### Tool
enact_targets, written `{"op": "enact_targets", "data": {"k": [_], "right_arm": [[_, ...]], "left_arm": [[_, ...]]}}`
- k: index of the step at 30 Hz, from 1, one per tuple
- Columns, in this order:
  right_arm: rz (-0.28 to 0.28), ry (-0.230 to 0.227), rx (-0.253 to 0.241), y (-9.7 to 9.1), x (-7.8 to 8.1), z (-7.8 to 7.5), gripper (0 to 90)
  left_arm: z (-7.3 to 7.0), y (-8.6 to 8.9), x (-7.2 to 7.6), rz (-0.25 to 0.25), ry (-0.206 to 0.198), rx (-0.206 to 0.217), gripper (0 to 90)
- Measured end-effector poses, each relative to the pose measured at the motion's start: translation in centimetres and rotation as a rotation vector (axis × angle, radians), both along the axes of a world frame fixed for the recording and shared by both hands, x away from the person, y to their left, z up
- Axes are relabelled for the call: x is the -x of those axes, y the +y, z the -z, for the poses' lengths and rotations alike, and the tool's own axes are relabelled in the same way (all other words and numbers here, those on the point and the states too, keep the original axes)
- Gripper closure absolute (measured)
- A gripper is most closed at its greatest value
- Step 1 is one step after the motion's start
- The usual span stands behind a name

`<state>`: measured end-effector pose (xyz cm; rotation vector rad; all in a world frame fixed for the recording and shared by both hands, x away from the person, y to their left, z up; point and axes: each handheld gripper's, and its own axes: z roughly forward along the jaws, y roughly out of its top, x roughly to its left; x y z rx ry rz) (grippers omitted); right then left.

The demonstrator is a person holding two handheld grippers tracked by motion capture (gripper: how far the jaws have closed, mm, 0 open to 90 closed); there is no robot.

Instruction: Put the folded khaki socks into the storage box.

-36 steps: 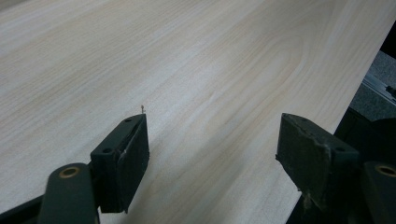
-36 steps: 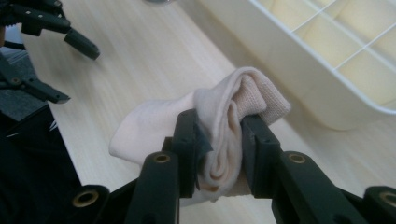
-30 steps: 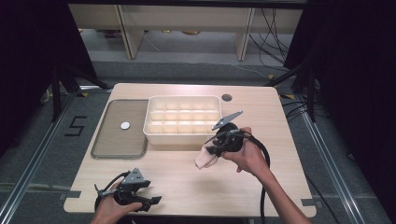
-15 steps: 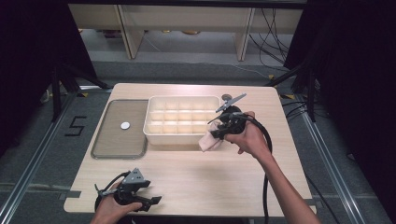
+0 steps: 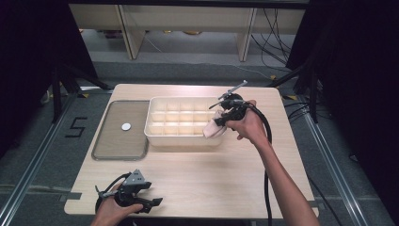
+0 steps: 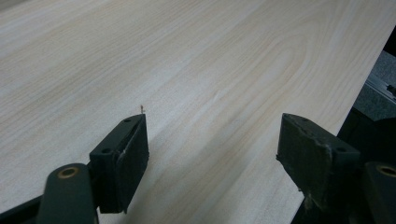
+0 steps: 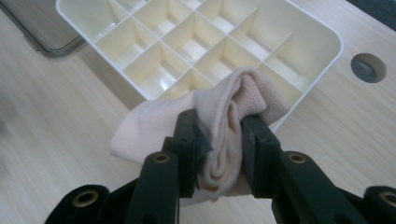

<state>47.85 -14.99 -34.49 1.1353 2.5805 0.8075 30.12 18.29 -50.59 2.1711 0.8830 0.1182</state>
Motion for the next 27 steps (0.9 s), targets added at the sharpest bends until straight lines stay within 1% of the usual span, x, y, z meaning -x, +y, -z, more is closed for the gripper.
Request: {"op": "enact_targets", "data": {"k": [1,2,3,6,7,9,10,12,14,15,16,17,18,19,20,21,22,23,24,25,26,27], "right_arm": [[0.005,-0.001,-0.004,0.0,-0.4,0.1,70.3],[0.008,-0.009,0.003,0.0,-0.8,0.3,70.3],[0.013,-0.003,0.002,0.0,-1.0,0.4,70.3],[0.036,0.003,0.017,0.2,-2.2,1.2,70.3],[0.033,0.003,0.031,0.3,-2.6,1.4,70.3],[0.041,0.004,0.041,0.4,-3.2,2.0,70.3],[0.046,0.006,0.042,0.5,-3.5,2.3,70.3],[0.055,0.007,0.061,0.6,-4.2,2.8,70.2],[0.07,0.016,0.077,0.6,-4.5,3.3,70.3],[0.069,0.024,0.078,0.6,-4.6,3.4,70.3],[0.072,0.014,0.086,0.6,-4.8,3.5,70.3],[0.074,0.018,0.093,0.6,-4.9,3.7,70.2],[0.073,0.006,0.106,0.5,-5.0,3.8,70.2],[0.08,0.016,0.114,0.5,-5.0,4.0,70.3],[0.081,0.016,0.126,0.5,-5.1,4.1,70.3],[0.075,0.009,0.135,0.5,-5.2,4.3,70.2],[0.081,0.006,0.146,0.6,-5.2,4.4,70.2],[0.083,0.001,0.147,0.6,-5.2,4.5,70.3],[0.082,0.007,0.154,0.7,-5.2,4.5,70.2],[0.077,-0.002,0.162,0.8,-5.3,4.7,70.3],[0.069,-0.011,0.182,0.9,-5.3,4.7,70.3],[0.074,-0.004,0.185,1.2,-5.3,4.8,70.3]], "left_arm": [[0.0,0.0,0.0,0.0,0.0,0.001,24.5],[0.0,0.0,0.0,-0.001,0.0,0.002,24.5],[-0.1,0.0,0.1,-0.001,0.002,0.002,24.5],[-0.1,0.0,0.1,-0.002,0.0,0.009,24.5],[0.0,0.0,0.1,-0.006,0.001,0.012,24.5],[-0.1,0.1,0.0,-0.001,0.0,-0.003,24.5],[0.0,0.0,0.0,-0.004,0.003,0.011,24.5],[0.0,0.0,0.1,-0.004,0.004,0.01,24.5],[0.0,0.0,0.0,0.001,0.003,0.003,24.5],[0.0,0.0,0.0,0.001,0.004,0.005,24.5],[0.0,0.0,0.0,0.003,0.004,0.004,24.5],[0.0,0.0,0.0,0.0,0.005,0.008,24.5],[0.1,0.0,0.0,-0.002,0.006,0.008,24.5],[0.1,0.0,0.0,-0.005,0.008,0.009,24.5],[0.0,0.0,0.0,-0.004,0.005,0.009,24.5],[0.0,0.0,0.0,-0.002,0.005,0.008,24.5],[0.0,0.0,0.0,0.003,0.003,0.002,24.5],[0.0,0.0,0.0,0.002,0.003,0.002,24.5],[0.0,0.0,0.0,0.002,0.003,0.002,24.5],[0.0,0.0,0.0,0.002,0.004,0.002,24.5],[0.0,0.0,0.0,0.003,0.002,-0.001,24.5],[0.0,0.0,0.0,0.004,0.003,-0.001,24.5]]}}
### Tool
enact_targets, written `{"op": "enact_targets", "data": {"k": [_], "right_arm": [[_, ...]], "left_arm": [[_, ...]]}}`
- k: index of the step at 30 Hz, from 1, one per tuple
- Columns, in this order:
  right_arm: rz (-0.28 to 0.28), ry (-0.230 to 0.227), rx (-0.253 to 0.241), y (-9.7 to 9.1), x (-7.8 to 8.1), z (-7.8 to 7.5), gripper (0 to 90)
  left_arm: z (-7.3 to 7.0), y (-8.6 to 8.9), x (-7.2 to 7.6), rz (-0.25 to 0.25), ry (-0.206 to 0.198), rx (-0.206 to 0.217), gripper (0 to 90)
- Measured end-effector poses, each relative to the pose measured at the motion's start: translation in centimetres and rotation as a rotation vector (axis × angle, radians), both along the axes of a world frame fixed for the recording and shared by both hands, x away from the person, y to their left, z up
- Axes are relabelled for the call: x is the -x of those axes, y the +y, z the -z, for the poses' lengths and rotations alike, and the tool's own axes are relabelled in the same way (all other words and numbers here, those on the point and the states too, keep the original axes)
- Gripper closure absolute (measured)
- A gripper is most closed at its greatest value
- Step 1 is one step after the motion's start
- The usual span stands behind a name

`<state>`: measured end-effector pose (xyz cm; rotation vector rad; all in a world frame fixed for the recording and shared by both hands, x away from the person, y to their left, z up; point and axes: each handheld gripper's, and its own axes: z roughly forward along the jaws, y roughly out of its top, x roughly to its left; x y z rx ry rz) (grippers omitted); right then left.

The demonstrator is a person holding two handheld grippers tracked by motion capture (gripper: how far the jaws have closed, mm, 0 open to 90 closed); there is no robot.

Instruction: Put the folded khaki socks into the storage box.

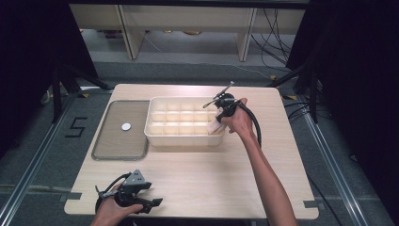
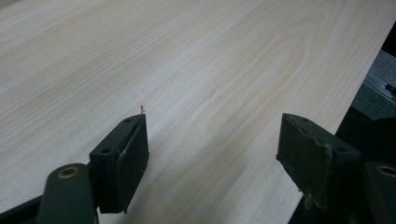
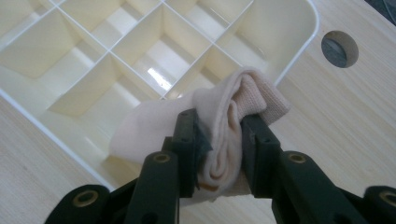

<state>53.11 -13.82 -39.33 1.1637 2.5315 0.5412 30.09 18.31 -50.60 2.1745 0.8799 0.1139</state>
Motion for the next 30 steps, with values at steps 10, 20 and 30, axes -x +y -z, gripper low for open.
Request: {"op": "enact_targets", "data": {"k": [10,20,30], "right_arm": [[-0.026,-0.014,0.055,0.7,0.0,0.5,70.2],[-0.042,-0.003,0.052,0.9,0.1,1.6,70.2],[-0.104,0.04,0.111,1.7,0.2,3.5,70.3]], "left_arm": [[0.0,0.0,0.0,-0.004,0.003,0.005,24.5],[0.1,0.0,0.0,-0.005,0.01,-0.002,24.5],[0.1,0.1,-0.1,-0.003,0.018,-0.012,24.5]]}}
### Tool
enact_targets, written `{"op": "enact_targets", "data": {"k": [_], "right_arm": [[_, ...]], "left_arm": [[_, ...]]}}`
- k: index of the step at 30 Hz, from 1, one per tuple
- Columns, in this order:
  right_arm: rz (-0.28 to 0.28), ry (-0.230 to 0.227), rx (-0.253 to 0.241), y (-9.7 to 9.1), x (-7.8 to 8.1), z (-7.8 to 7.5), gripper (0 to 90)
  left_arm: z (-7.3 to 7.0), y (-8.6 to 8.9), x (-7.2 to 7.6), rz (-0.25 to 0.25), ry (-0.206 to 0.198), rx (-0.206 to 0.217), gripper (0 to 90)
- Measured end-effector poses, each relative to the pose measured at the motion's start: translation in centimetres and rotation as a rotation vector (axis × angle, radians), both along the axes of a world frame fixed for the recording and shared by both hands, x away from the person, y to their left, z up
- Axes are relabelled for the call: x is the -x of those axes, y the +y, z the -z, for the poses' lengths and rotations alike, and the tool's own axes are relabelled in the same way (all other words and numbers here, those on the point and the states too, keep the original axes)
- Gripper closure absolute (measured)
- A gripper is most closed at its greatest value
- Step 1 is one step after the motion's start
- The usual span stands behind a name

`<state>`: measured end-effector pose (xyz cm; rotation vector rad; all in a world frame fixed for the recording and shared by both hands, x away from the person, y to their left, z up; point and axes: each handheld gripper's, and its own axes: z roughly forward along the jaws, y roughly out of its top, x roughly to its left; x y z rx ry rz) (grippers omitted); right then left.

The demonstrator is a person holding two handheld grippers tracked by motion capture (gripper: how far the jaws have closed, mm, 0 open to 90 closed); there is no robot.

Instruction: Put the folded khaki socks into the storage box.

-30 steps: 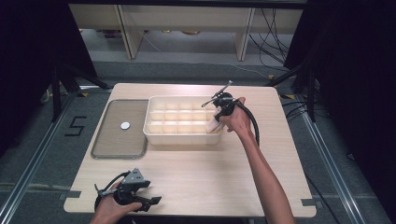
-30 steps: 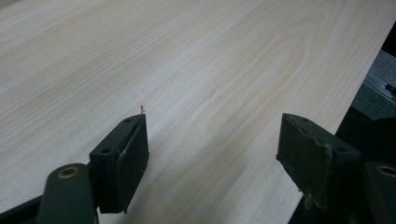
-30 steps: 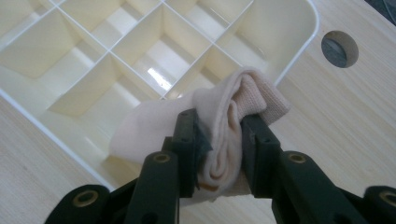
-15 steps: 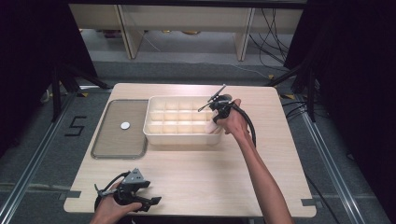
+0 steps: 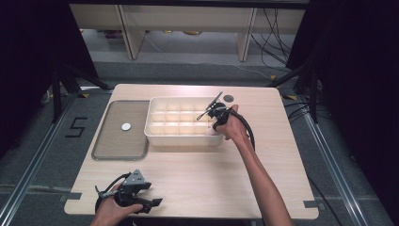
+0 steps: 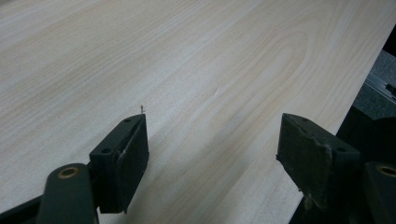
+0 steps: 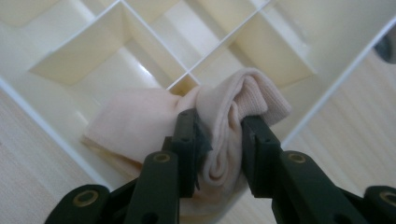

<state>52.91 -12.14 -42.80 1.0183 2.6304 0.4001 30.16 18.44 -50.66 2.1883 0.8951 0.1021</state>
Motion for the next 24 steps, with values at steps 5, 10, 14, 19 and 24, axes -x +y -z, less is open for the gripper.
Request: {"op": "enact_targets", "data": {"k": [5,10,14,19,24], "right_arm": [[-0.011,0.018,0.001,0.1,0.0,0.6,70.6],[-0.016,0.04,0.003,0.2,0.0,0.6,69.7],[-0.017,0.028,-0.016,0.1,0.2,0.1,62.7],[-0.021,0.0,-0.029,0.2,0.5,-1.9,63.0],[-0.068,0.009,0.026,0.5,0.4,-1.8,77.7]], "left_arm": [[0.1,0.0,0.0,-0.004,0.003,0.0,24.5],[0.1,-0.1,0.0,-0.008,0.004,0.008,24.5],[0.1,-0.1,0.0,-0.008,-0.004,0.009,24.5],[0.1,-0.2,0.0,-0.019,0.006,0.024,24.5],[0.0,-0.1,0.0,-0.009,0.005,0.013,24.5]]}}
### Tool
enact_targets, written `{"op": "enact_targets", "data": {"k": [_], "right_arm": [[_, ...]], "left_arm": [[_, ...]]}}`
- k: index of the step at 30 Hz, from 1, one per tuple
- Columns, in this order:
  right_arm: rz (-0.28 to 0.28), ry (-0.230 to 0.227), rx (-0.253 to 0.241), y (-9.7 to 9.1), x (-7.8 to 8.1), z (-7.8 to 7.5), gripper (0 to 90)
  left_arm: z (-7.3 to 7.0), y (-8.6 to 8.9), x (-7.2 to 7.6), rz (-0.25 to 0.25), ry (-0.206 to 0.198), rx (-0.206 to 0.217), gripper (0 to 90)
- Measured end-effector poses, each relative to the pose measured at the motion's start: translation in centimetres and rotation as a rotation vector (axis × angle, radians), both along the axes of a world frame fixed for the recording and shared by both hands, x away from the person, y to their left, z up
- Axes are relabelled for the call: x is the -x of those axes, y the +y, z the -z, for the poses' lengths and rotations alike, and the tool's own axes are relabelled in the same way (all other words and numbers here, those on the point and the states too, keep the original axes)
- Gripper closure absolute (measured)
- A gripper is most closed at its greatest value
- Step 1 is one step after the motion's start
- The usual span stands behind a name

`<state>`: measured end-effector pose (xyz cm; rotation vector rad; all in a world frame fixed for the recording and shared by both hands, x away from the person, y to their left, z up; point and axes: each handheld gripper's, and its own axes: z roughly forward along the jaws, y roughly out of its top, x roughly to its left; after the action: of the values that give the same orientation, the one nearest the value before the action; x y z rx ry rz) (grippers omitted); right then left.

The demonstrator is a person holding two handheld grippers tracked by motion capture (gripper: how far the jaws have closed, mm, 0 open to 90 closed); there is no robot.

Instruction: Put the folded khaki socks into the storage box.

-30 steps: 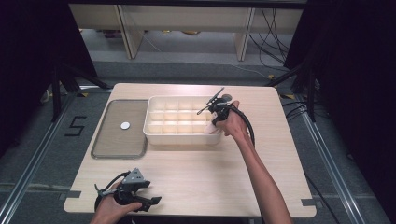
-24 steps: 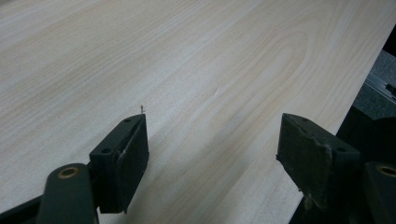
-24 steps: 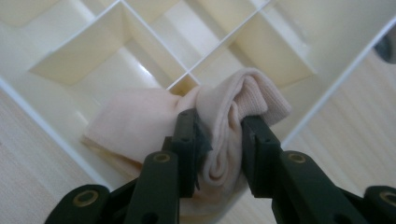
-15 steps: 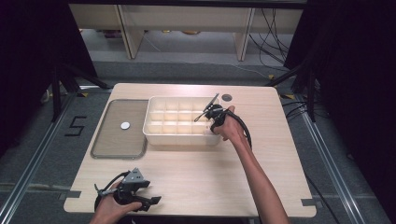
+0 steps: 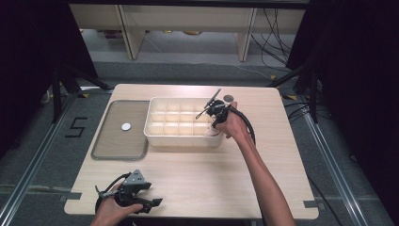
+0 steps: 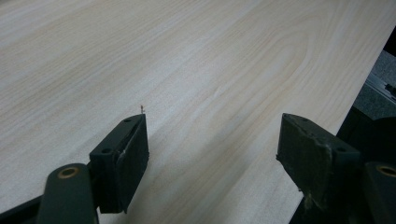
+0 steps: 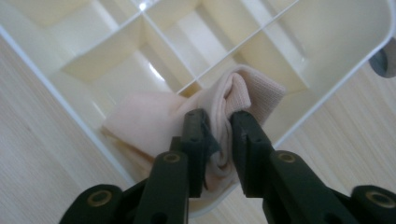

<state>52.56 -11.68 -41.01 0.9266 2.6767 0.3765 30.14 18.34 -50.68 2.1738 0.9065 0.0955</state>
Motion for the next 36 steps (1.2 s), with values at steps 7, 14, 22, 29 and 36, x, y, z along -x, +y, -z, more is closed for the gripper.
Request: {"op": "enact_targets", "data": {"k": [7,14,22,29,36], "right_arm": [[-0.019,0.039,0.095,0.9,0.1,1.8,80.2],[-0.002,0.077,0.109,1.0,-0.1,2.8,80.4],[0.023,0.086,0.064,0.5,-0.1,2.9,75.0],[0.061,0.018,-0.046,-0.7,0.2,0.4,66.8],[0.046,-0.016,-0.115,-0.6,0.6,-1.3,73.8]], "left_arm": [[0.0,0.1,0.0,0.008,0.0,-0.011,24.5],[0.0,-0.1,0.0,0.007,-0.007,-0.006,24.5],[-0.1,0.1,-0.1,0.007,-0.008,-0.007,24.5],[0.0,0.0,0.0,0.007,-0.012,-0.007,24.5],[-0.2,0.1,0.0,0.0,-0.009,-0.003,24.5]]}}
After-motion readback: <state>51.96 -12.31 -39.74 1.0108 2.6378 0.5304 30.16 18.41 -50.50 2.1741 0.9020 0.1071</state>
